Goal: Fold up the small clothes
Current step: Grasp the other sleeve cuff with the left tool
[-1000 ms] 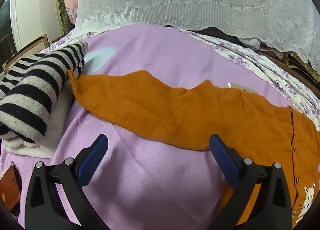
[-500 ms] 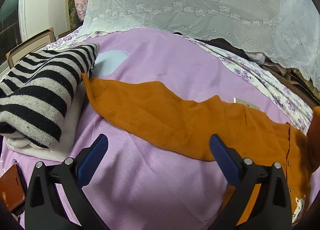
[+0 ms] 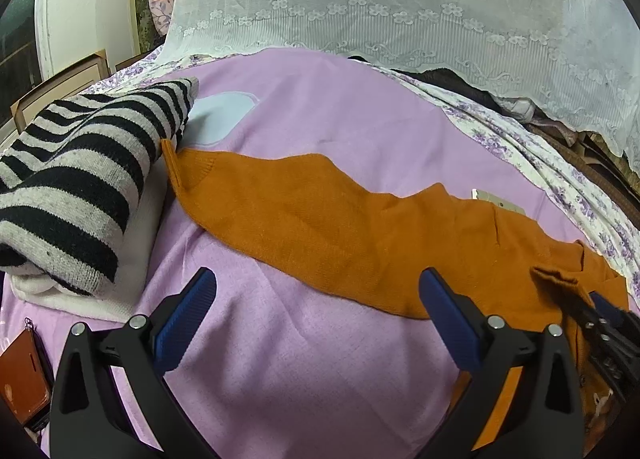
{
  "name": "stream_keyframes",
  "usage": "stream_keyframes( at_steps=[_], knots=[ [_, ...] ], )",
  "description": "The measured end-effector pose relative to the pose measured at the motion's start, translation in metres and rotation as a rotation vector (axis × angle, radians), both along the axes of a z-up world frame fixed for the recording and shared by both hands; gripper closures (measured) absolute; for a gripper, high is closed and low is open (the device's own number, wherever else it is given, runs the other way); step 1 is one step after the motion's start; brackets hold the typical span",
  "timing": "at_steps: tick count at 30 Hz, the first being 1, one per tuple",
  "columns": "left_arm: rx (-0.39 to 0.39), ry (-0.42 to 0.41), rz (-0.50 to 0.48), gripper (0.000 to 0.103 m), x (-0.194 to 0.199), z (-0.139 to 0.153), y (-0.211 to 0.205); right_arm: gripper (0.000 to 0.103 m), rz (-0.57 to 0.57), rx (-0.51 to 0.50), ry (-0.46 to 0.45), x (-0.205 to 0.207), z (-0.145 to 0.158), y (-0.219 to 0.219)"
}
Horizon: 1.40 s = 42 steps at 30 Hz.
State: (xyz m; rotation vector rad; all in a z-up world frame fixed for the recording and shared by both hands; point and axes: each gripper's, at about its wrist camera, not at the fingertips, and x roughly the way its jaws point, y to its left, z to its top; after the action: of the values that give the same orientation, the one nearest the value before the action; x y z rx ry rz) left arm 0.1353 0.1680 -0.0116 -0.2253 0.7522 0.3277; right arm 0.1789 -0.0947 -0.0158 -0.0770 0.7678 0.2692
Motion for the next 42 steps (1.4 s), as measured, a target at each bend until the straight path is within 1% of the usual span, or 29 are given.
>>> stream_keyframes(
  at_steps=[2,4,7,8,9,11,12,13,14,15,17,19,23,25,27,29,31,32,33,34,35,38,40,42],
  knots=[
    [0.003,0.004,-0.001,0.004,0.000,-0.001,-0.001,0.054,0.012,0.040,-0.020,-0.006,0.009,-0.005],
    [0.006,0.009,-0.003,0.004,0.001,-0.003,-0.002,0.053,0.011,0.106,-0.039,-0.007,0.019,-0.013],
    [-0.001,0.022,-0.003,0.004,0.004,-0.006,0.000,0.050,0.010,0.182,-0.046,-0.005,0.023,-0.019],
    [-0.005,0.024,-0.003,0.004,0.004,-0.007,0.000,0.049,-0.002,0.180,-0.039,-0.003,0.021,-0.018],
    [-0.012,0.030,0.000,0.004,0.005,-0.008,0.002,0.049,-0.020,0.145,-0.018,0.000,0.015,-0.015],
    [-0.028,0.042,0.006,0.004,0.008,-0.011,0.006,0.049,-0.048,0.057,0.061,0.011,-0.005,-0.008],
    [-0.035,0.046,0.007,0.004,0.009,-0.012,0.008,0.049,-0.052,0.019,0.126,0.019,-0.022,-0.005],
    [-0.045,0.054,0.010,0.004,0.010,-0.014,0.010,0.046,-0.046,0.008,0.136,0.021,-0.032,-0.004],
    [-0.053,0.063,0.013,0.004,0.013,-0.017,0.013,0.043,-0.041,0.012,0.111,0.019,-0.031,-0.004],
    [-0.057,0.071,0.018,0.004,0.015,-0.019,0.016,0.042,-0.037,0.020,0.114,0.018,-0.029,-0.004],
    [-0.068,0.083,0.038,0.004,0.020,-0.022,0.024,0.042,-0.042,0.050,0.105,0.014,-0.025,-0.008],
    [-0.095,0.087,0.065,0.004,0.025,-0.024,0.036,0.042,-0.040,0.074,0.087,0.004,-0.021,-0.014],
    [-0.201,0.047,0.134,0.004,0.032,-0.025,0.060,0.042,-0.051,0.082,0.035,-0.022,-0.018,-0.031],
    [-0.222,0.021,0.154,0.004,0.035,-0.025,0.064,0.042,-0.057,0.104,0.011,-0.032,-0.015,-0.043],
    [-0.246,-0.002,0.138,0.004,0.038,-0.026,0.065,0.042,-0.068,0.144,-0.004,-0.040,-0.016,-0.055],
    [-0.224,-0.009,0.101,0.004,0.039,-0.023,0.055,0.042,-0.079,0.184,-0.005,-0.040,-0.018,-0.063],
    [-0.157,-0.034,0.040,0.004,0.040,-0.016,0.038,0.042,-0.088,0.210,0.024,-0.035,-0.024,-0.066],
    [-0.099,-0.045,0.025,0.004,0.040,-0.011,0.029,0.042,-0.091,0.222,0.039,-0.033,-0.027,-0.067],
    [-0.039,-0.053,0.030,0.004,0.042,-0.008,0.022,0.042,-0.094,0.235,0.049,-0.032,-0.030,-0.069],
    [-0.025,-0.048,0.036,0.004,0.044,-0.008,0.020,0.043,-0.094,0.244,0.051,-0.032,-0.030,-0.070],
    [-0.032,-0.030,0.046,0.004,0.049,-0.011,0.021,0.043,-0.094,0.248,0.049,-0.033,-0.030,-0.070],
    [-0.151,0.045,0.091,0.004,0.059,-0.025,0.040,0.042,-0.091,0.246,0.047,-0.034,-0.030,-0.069],
    [-0.210,0.029,0.120,0.004,0.056,-0.026,0.053,0.041,-0.088,0.241,0.044,-0.035,-0.030,-0.067],
    [-0.237,0.000,0.149,0.004,0.054,-0.022,0.059,0.041,-0.087,0.238,0.043,-0.035,-0.030,-0.067]
  ],
)
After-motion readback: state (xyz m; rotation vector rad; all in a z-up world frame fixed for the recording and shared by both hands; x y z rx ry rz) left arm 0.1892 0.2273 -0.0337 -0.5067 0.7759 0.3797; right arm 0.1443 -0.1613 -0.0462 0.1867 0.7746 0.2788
